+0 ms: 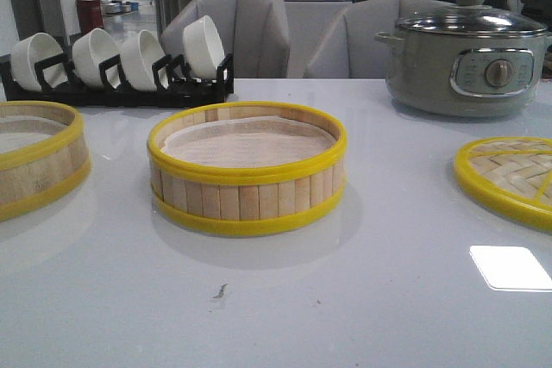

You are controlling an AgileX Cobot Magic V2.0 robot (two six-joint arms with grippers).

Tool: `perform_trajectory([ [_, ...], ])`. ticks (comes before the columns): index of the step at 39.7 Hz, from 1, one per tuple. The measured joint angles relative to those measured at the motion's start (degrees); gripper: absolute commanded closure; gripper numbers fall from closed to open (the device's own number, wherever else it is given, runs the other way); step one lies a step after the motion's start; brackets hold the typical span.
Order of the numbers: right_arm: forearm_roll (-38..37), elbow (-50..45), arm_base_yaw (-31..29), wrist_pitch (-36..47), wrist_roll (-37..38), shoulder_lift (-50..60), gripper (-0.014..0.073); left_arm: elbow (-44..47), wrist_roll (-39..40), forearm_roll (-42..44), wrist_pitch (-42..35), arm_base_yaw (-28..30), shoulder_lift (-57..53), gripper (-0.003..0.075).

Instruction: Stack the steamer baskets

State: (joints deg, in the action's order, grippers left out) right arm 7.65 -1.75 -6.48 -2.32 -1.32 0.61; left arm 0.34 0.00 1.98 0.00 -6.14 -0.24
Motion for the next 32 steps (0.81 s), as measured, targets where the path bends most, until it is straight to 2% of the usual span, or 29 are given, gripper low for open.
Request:
perform_trajectory([
  [32, 0.0, 0.0, 0.0, 0.0, 0.0, 0.0, 0.0517, 0.0, 0.0, -1.3, -0.5, 0.0, 0.0, 0.0629],
])
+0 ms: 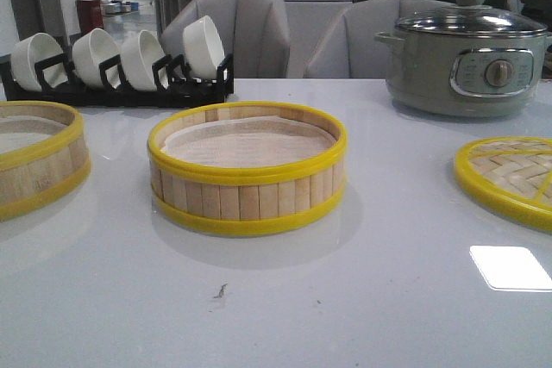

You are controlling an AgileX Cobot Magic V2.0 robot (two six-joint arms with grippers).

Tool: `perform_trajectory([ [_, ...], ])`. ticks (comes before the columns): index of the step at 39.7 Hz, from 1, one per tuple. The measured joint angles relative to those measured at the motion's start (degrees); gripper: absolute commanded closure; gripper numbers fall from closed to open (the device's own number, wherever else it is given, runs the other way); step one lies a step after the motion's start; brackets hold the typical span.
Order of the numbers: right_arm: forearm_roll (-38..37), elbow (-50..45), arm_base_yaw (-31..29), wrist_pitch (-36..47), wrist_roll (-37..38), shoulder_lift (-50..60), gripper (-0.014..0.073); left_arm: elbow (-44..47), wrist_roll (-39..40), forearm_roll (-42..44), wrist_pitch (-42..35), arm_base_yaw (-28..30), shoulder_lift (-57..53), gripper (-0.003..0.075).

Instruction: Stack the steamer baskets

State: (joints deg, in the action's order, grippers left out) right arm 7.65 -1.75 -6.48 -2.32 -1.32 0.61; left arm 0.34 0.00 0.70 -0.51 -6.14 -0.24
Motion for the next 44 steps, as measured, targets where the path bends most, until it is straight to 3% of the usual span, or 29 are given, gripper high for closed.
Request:
perform_trajectory([
  [5, 0.0, 0.0, 0.0, 0.0, 0.0, 0.0, 0.0517, -0.7, 0.0, -2.6, 0.5, 0.0, 0.0, 0.0629],
  [10, 0.0, 0.0, 0.0, 0.0, 0.0, 0.0, 0.0517, -8.0, 0.3, -2.2, 6.3, 0.0, 3.7, 0.0629],
  [24, 0.0, 0.0, 0.0, 0.0, 0.0, 0.0, 0.0517, -52.5, 0.3, 6.3, 31.3, 0.0, 35.1, 0.0629],
  [30, 0.0, 0.0, 0.0, 0.0, 0.0, 0.0, 0.0517, -64.0, 0.0, 6.9, 37.2, 0.0, 45.9, 0.0629],
  [44, 0.0, 0.0, 0.0, 0.1, 0.0, 0.0, 0.0517, -66.7, 0.3, 6.4, 41.2, 0.0, 53.5, 0.0629],
])
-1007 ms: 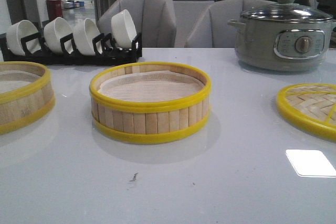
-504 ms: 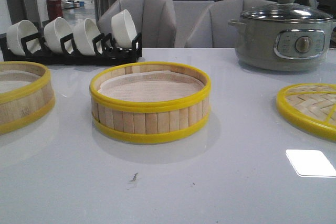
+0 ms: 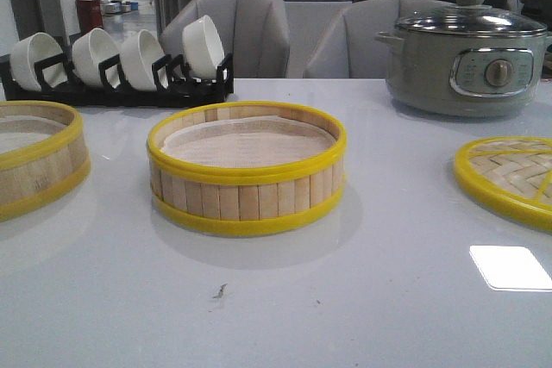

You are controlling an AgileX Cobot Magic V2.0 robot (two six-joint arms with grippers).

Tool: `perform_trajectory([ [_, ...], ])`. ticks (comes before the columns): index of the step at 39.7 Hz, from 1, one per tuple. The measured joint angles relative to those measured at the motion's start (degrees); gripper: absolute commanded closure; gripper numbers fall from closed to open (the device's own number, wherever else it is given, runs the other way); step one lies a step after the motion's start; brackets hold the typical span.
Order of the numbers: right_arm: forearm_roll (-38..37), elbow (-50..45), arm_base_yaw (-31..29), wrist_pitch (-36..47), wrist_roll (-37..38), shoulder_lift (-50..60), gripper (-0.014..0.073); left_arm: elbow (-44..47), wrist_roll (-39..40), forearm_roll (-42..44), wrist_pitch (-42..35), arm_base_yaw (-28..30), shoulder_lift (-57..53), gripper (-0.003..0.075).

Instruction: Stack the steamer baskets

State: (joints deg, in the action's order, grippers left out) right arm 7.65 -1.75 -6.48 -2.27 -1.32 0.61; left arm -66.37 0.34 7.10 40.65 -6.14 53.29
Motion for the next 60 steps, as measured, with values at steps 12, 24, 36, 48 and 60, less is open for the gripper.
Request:
perform_trajectory([
  [12, 0.0, 0.0, 0.0, 0.0, 0.0, 0.0, 0.0517, 0.0, 0.0, -0.1, -0.3, 0.0, 1.2, 0.0629],
  [24, 0.0, 0.0, 0.0, 0.0, 0.0, 0.0, 0.0517, 0.0, -0.3, -0.8, -0.5, 0.0, 2.4, 0.0629],
  [36, 0.0, 0.0, 0.0, 0.0, 0.0, 0.0, 0.0517, 0.0, -0.3, -0.8, -1.8, 0.0, 2.4, 0.0629],
  [48, 0.0, 0.0, 0.0, 0.0, 0.0, 0.0, 0.0517, 0.0, 0.0, -0.9, 0.7, 0.0, 2.4, 0.0629],
  [60, 0.0, 0.0, 0.0, 3.7, 0.0, 0.0, 0.0517, 0.0, 0.0, -0.9, 1.4, 0.0, 2.4, 0.0629],
])
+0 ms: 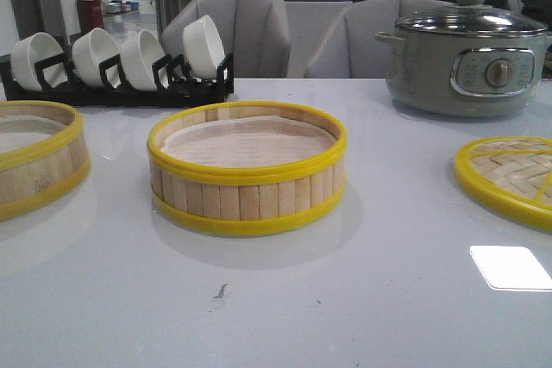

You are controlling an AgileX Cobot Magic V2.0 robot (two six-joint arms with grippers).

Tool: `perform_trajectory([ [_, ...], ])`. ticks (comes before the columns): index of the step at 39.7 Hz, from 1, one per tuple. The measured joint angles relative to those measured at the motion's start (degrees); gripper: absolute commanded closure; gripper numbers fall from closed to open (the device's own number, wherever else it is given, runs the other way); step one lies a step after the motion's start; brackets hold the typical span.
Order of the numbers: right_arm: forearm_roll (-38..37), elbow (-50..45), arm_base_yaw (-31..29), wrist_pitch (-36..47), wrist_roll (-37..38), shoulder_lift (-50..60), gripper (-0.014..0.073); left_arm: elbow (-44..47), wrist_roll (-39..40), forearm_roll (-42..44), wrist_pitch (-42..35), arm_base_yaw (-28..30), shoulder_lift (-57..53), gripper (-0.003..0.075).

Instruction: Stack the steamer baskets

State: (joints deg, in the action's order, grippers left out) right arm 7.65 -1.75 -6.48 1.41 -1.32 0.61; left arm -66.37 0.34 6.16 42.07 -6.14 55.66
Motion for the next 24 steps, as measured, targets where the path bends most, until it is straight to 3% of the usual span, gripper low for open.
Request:
perform_trajectory([
  [5, 0.0, 1.1, 0.0, 0.0, 0.1, 0.0, 0.0517, 0.0, 0.0, 0.2, 0.0, 0.0, 0.0, 0.0629],
  [13, 0.2, 16.5, 0.0, -16.6, 1.9, -2.9, 0.0517, 0.0, 0.0, 1.1, 0.3, 0.0, 0.0, 0.0629],
  [24, 0.2, 35.0, 0.1, -19.9, 2.0, -33.8, 0.0517, 0.0, 0.0, 1.2, 0.5, 0.0, 0.0, 0.0629],
])
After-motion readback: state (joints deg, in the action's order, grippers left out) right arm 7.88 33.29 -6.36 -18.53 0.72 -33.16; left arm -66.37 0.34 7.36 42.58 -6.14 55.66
